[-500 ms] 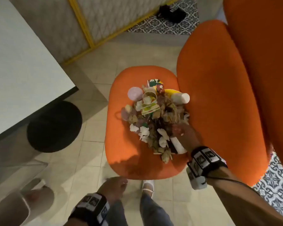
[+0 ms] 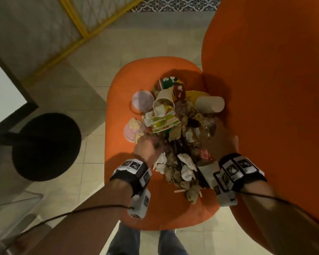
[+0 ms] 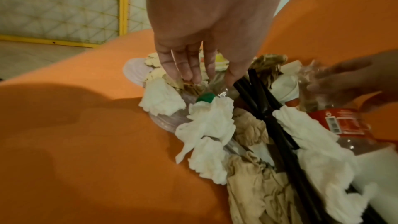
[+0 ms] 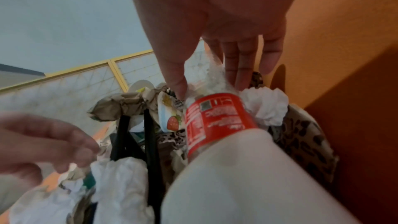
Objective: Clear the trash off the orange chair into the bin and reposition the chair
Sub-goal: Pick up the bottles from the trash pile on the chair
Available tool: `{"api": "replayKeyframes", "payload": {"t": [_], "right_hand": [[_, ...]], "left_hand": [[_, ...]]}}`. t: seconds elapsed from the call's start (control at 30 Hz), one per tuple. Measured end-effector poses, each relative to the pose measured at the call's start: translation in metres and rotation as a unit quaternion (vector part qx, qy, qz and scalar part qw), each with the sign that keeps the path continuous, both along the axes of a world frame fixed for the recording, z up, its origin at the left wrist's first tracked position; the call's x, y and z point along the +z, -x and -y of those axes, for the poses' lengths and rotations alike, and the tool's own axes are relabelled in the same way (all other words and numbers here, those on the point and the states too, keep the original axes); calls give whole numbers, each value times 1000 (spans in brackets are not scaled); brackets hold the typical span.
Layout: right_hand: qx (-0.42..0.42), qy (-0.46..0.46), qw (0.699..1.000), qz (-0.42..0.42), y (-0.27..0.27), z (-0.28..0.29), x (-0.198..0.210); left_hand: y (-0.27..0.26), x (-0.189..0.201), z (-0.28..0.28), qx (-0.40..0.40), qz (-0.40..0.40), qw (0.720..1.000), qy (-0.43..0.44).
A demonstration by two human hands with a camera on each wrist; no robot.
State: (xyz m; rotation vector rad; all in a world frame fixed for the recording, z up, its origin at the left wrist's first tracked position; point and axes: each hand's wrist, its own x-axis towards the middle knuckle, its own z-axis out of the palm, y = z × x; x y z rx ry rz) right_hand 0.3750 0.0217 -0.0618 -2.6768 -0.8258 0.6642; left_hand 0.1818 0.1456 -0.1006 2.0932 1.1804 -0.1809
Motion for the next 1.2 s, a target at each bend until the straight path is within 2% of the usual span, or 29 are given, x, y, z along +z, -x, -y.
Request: {"api": "replayKeyframes", "payload": {"t": [0.07,0.17,0.27,0.37,0.47,0.67,0.8,0.9,0.97,1.07,1.2], "right_hand": [[-16,-64,998,18,-1,2,-2],[-59,-192,980,-14,-3,0,2],[-69,-252,965,-29,-5,-7,14],[-82,-268,960,4,0,-12,31],[-59,-309,948,44,8,-18,49],[-76,-338,938,-9,11,-15,60],[-75,-371,925,-36,13,-26,70],[-62,-404,912,-13,17,-37,76],[-51,-399,915,-2,21,-45,81],[-53,-408,911,-38,38,-63,90],[50,-423,901,-83,87,-93,100]], "left_hand": [[-9,-12,-1,0,-41,999,-21],[-20,-17,-2,3,-102,993,-55],[-24,-17,-4,-1,-103,992,-72],[-23,-10,-3,39,-17,997,-64],[-18,4,3,45,52,997,-39],[-1,51,13,114,185,976,-13],[12,62,15,129,216,967,-34],[21,72,17,124,247,959,-59],[29,83,18,137,280,948,-59],[50,99,19,190,334,922,-46],[100,118,21,288,398,869,-59]]}}
